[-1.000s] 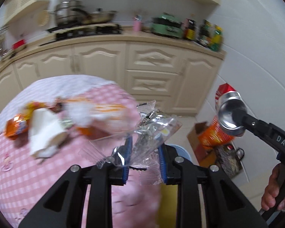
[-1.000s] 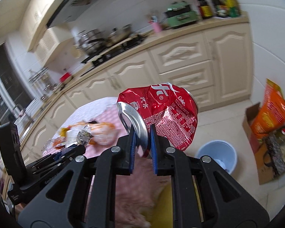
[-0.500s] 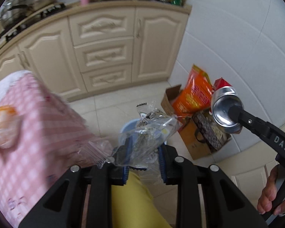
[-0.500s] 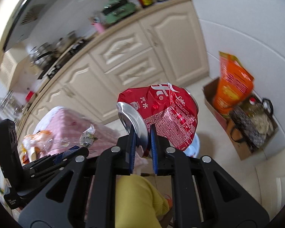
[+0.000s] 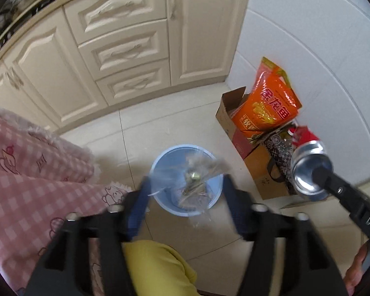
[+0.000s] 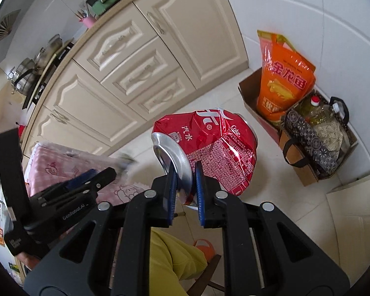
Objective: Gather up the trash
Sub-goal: 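Carry the can and wrapper over the blue bin and release both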
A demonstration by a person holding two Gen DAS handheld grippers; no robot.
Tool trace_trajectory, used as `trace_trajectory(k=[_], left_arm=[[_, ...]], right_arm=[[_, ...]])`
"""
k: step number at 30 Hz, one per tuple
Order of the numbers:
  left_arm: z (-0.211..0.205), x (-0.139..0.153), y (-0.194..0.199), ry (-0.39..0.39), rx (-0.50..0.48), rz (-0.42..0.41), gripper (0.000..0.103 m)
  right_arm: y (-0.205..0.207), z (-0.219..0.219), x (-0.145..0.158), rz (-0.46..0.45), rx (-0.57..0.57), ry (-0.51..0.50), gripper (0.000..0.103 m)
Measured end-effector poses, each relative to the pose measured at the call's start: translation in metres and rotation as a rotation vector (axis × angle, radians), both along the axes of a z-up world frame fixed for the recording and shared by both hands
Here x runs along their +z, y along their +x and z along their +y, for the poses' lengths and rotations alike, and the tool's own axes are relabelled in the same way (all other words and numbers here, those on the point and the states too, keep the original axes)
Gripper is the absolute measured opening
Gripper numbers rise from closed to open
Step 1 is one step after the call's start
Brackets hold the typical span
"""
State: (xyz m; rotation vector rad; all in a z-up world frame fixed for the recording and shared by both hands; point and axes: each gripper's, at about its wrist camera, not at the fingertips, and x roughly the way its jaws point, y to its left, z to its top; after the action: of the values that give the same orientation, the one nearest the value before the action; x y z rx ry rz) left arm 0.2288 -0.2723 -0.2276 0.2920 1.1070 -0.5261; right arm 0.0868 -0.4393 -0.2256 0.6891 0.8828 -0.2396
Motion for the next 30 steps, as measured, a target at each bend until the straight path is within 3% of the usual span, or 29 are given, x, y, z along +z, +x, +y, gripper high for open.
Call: trace_trajectory(k=[8, 18, 19, 21, 22, 30], left_arm=[[0.025, -0.003, 0.013, 0.028, 0.085, -0.001, 0.061], [0.055, 0.016, 0.022, 0.005, 0.168, -0.047, 0.061], [0.057, 0.017, 0.023, 0.003, 0.175, -0.048, 0.061], [0.061, 0.019, 0.024, -0.001, 0.187, -0.049, 0.061], [0.062, 0.019, 0.025, -0.001, 0.191, -0.049, 0.061], [0.062, 0.021, 0.024, -0.012, 0.182, -0.043, 0.061]], right_arm=[[0.031, 0.012, -0.014, 0.026, 0.076, 0.019, 0.015], [0.07, 0.045, -0.001, -0.014, 0.212, 0.033, 0.017], [0.072, 0.045, 0.0, -0.015, 0.214, 0.034, 0.02], [0.073, 0.045, 0.001, -0.013, 0.205, 0.032, 0.038], [0.073, 0.045, 0.001, -0.011, 0.195, 0.026, 0.055], [0.06, 0.039, 0.007, 0.001, 0.156, 0.014, 0.055]])
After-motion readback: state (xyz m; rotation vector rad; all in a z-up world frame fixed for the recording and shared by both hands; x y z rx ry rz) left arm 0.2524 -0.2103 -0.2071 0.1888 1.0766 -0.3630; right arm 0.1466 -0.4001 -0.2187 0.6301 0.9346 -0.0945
